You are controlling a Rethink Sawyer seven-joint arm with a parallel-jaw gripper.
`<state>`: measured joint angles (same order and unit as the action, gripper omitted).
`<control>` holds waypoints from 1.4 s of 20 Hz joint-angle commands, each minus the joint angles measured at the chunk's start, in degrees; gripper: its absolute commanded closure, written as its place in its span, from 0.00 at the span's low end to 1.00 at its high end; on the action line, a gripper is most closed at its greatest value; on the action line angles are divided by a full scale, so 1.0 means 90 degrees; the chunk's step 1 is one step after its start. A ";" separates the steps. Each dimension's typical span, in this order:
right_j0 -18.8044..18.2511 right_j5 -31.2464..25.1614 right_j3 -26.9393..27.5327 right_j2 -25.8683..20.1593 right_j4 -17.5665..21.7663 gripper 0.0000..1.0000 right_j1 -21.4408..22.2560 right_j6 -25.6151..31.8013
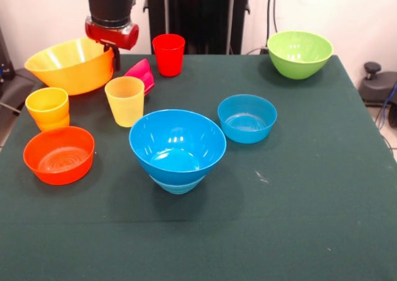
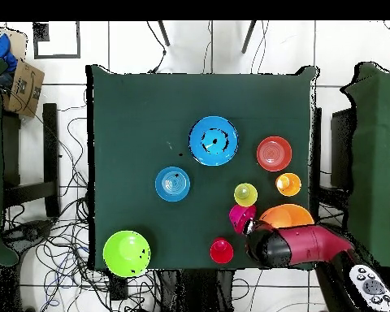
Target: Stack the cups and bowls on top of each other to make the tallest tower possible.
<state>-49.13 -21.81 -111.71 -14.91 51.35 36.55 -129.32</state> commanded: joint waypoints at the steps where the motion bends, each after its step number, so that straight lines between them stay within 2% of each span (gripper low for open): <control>1: 0.0248 -0.0658 -0.0142 -0.0815 -0.0596 1.00 0.0035 0.0717; 10: 0.0438 -0.1193 0.0016 -0.1006 -0.1142 1.00 0.0394 0.0886; 28: 0.0400 -0.2131 0.0184 -0.1292 -0.1666 1.00 0.0934 0.1230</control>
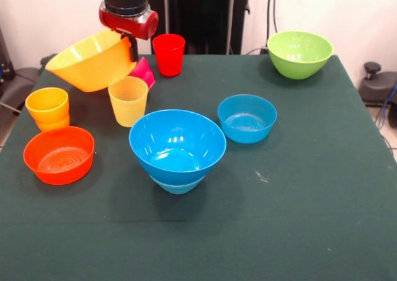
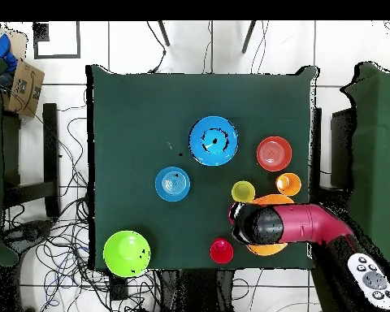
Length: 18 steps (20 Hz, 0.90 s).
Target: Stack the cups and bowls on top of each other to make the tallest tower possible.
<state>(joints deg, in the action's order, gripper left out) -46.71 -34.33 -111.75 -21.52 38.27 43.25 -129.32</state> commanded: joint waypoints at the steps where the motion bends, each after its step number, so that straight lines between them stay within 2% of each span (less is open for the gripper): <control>1: 0.0108 -0.0725 0.0184 -0.0583 -0.0205 1.00 0.0191 0.1236; 5: 0.0049 -0.0919 0.0143 -0.0709 -0.0332 1.00 0.0374 0.1311; 11: -0.0048 -0.1813 0.0036 -0.0984 -0.0892 1.00 0.1231 0.1664; 18: 0.0043 -0.2214 0.0345 -0.1165 -0.1079 1.00 0.1276 0.1491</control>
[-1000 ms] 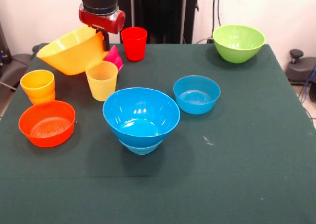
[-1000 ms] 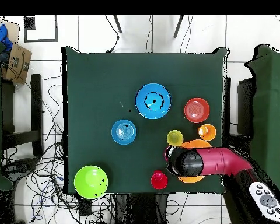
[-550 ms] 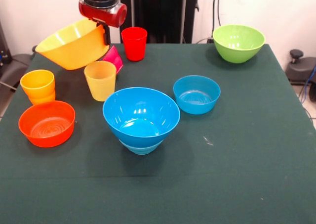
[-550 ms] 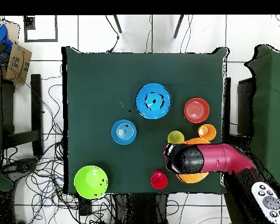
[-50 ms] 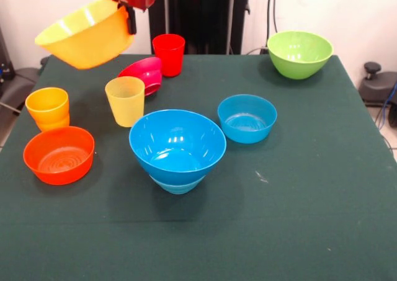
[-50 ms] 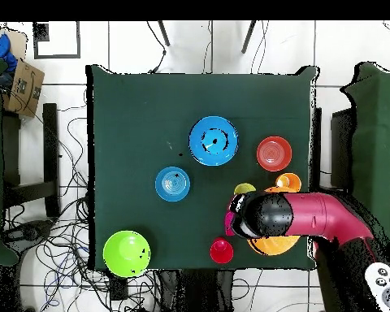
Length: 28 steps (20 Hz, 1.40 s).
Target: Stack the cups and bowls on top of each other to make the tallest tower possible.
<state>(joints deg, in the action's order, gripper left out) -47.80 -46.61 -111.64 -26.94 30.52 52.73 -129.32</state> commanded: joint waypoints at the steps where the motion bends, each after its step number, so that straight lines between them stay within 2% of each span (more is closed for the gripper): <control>1: 0.0190 -0.0893 0.0403 -0.0575 -0.0206 1.00 0.0199 0.1466; 8: 0.0352 -0.1026 0.0778 -0.0661 -0.0095 1.00 -0.0056 0.1232; 14: 0.0680 -0.0910 0.1174 -0.0557 0.0030 1.00 -0.0352 0.0811; 18: 0.0843 -0.0831 0.1367 -0.0456 0.0039 1.00 -0.0551 0.0655; 28: 0.1268 -0.1162 0.1971 -0.0265 -0.0100 1.00 -0.0829 0.0354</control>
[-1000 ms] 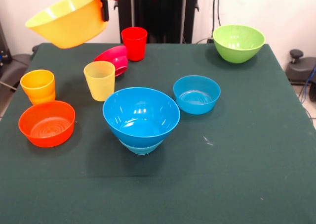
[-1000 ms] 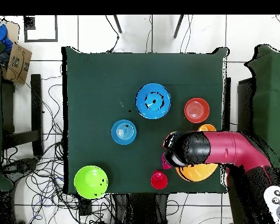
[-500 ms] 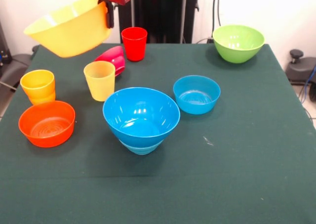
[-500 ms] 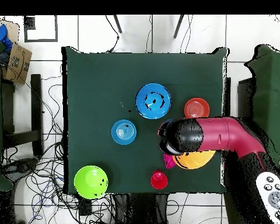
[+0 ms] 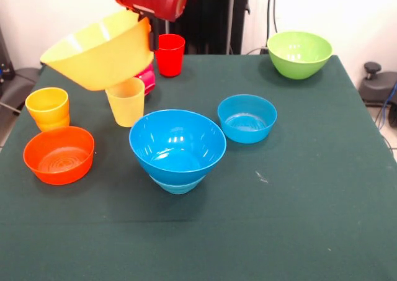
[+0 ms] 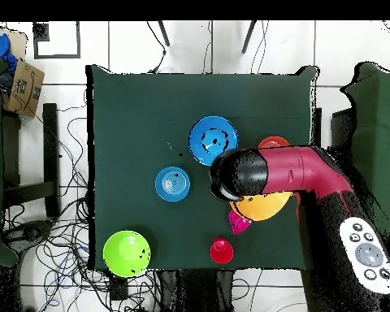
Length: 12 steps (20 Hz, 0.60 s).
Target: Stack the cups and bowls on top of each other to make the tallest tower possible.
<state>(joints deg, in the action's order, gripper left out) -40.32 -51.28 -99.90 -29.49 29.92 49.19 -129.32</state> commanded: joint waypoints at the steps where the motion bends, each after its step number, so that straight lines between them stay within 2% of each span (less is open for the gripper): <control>1: 0.0491 -0.0645 0.0701 0.0053 -0.0041 1.00 -0.0465 0.0283; 12: 0.1165 -0.0663 0.1168 0.0526 0.0034 1.00 -0.0885 -0.0401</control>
<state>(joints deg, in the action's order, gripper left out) -33.72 -51.92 -93.89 -28.23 29.83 44.90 -129.32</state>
